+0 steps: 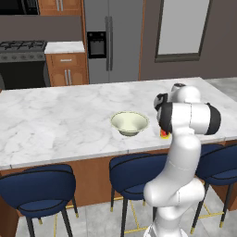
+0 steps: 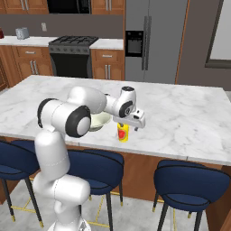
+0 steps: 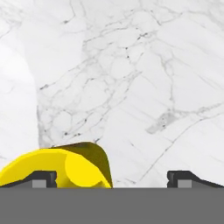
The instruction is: Place the cup inside the bowl on the dining table and move the bowl to any counter.
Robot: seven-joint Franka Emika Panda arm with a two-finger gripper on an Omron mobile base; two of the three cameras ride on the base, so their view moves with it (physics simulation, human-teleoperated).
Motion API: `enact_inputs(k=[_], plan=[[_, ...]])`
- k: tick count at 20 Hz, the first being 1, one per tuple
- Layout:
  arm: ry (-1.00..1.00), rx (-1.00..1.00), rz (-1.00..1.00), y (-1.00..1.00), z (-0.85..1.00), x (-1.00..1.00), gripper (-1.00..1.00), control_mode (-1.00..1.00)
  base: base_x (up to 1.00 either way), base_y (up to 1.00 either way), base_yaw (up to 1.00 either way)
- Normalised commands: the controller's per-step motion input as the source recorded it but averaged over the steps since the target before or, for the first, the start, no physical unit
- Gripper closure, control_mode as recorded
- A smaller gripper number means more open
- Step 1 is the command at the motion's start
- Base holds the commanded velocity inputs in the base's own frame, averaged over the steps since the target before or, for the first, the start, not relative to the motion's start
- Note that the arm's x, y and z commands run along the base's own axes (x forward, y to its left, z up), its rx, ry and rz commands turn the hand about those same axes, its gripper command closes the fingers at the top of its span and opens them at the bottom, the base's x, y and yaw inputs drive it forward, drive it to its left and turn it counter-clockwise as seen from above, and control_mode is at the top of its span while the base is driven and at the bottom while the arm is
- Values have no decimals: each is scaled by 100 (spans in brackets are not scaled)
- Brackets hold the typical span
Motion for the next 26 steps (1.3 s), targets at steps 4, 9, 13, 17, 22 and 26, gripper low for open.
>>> enact_inputs(k=[4, 9, 13, 17, 22, 26], plan=[[0, 0, 0, 0, -11, 3, -100, -100, 0, 0, 0], [0, 0, 0, 0, -5, 0, -100, -100, 0, 0, 0], [0, 0, 0, 0, 0, 0, -100, -100, 0, 0, 0], [0, 0, 0, 0, 0, 0, -100, -100, 0, 0, 0], [0, 0, 0, 0, 0, 0, -100, -100, 0, 0, 0], [0, 0, 0, 0, 0, 0, -100, -100, 0, 0, 0]])
